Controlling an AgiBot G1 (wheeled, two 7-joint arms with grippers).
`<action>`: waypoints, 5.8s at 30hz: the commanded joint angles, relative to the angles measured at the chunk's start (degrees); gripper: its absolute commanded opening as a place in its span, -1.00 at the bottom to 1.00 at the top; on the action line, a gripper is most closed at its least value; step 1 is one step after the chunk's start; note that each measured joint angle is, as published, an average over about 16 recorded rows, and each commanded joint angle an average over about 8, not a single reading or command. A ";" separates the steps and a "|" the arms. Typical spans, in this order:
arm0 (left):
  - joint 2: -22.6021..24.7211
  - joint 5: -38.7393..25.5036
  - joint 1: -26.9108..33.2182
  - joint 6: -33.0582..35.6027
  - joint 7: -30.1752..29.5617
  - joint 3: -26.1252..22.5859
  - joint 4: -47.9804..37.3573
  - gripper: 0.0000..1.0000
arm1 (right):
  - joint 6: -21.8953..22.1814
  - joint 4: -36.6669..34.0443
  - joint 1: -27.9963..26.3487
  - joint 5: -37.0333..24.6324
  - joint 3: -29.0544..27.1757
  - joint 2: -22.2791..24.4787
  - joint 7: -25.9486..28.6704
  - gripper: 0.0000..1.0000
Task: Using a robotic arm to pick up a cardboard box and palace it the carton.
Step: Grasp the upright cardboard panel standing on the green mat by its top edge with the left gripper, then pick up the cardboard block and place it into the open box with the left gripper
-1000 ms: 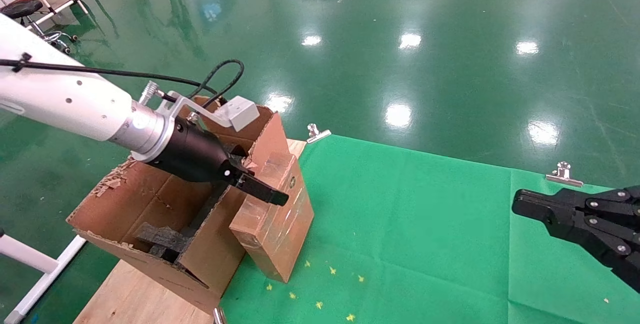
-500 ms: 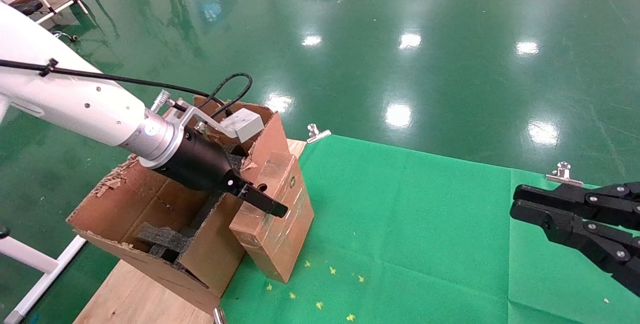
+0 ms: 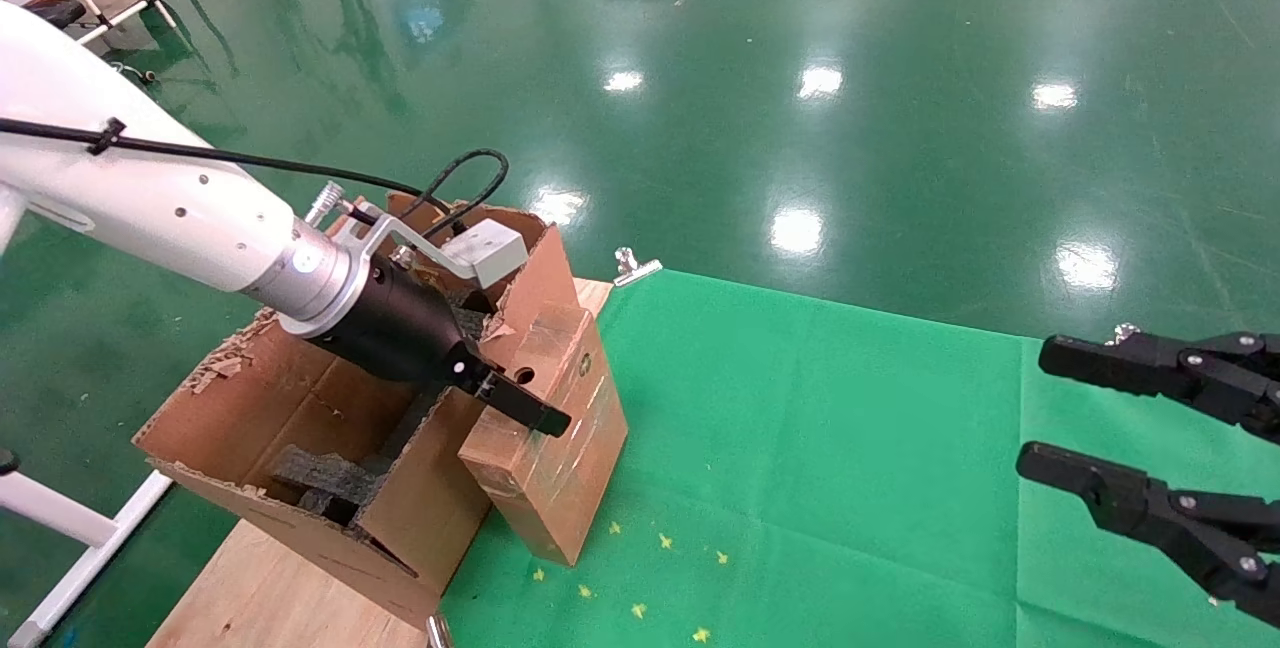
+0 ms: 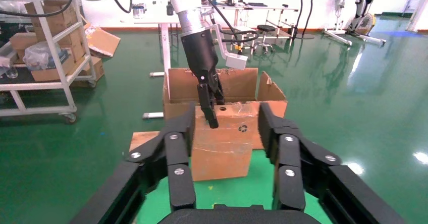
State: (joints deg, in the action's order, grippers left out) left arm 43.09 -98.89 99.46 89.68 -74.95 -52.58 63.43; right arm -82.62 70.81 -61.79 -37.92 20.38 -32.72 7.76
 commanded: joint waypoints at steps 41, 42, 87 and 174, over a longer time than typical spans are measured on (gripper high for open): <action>-2.96 5.39 4.12 -1.86 5.52 4.27 0.14 -1.00 | 0.00 0.00 0.00 0.00 0.00 0.00 0.00 1.00; -3.32 5.94 5.03 -2.04 6.44 4.92 -0.07 -1.00 | 0.00 0.00 0.00 0.00 0.00 0.00 0.00 1.00; -15.42 -4.33 10.66 -12.90 36.59 5.01 -35.82 -1.00 | 0.00 0.00 0.00 0.00 0.01 0.00 -0.01 1.00; 1.38 -0.21 -6.49 -45.42 46.11 7.70 -64.16 -1.00 | 0.00 0.00 -0.01 0.01 0.01 0.01 -0.01 1.00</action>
State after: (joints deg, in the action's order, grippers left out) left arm 44.32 -99.13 93.20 45.27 -28.75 -44.90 -0.72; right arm -82.61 70.80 -61.79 -37.91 20.40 -32.71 7.75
